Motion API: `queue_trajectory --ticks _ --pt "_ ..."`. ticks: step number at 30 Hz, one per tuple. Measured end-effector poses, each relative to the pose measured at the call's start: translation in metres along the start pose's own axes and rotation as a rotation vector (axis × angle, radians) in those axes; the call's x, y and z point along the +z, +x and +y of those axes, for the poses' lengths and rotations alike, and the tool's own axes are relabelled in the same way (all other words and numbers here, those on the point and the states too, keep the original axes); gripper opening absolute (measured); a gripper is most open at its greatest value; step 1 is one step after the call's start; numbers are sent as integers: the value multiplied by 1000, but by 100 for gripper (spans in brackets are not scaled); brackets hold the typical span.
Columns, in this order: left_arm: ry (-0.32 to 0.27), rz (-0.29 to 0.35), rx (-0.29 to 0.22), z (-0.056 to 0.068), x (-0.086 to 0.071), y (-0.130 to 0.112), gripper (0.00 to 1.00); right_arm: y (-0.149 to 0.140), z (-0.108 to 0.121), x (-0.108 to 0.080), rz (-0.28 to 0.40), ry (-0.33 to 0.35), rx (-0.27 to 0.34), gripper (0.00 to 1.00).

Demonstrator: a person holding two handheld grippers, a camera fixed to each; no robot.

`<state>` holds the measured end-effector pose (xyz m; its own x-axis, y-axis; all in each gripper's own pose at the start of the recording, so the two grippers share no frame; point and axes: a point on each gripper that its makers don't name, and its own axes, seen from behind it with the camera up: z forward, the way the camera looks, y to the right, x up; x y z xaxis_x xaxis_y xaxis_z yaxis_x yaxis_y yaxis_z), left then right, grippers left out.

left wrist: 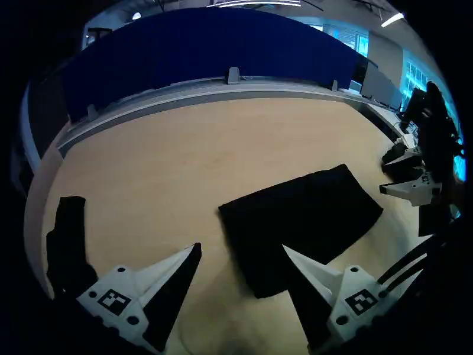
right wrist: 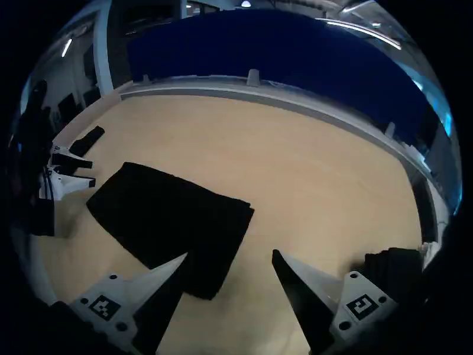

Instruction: Fold towel

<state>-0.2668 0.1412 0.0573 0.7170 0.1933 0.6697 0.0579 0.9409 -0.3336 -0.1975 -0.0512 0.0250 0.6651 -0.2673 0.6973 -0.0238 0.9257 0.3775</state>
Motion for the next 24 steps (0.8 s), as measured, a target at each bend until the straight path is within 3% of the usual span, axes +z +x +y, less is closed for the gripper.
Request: queue_trajectory --ticks 9,18,24 --pt "1 6 -21 7 -25 -16 91 -17 -7 -22 -9 4 -7 100" --pt "23 15 -40 3 -41 -21 91 -20 -10 -24 -2 27 12 100" --pt "46 24 -63 -3 -56 -28 91 -27 -15 -20 -19 48 -21 100"
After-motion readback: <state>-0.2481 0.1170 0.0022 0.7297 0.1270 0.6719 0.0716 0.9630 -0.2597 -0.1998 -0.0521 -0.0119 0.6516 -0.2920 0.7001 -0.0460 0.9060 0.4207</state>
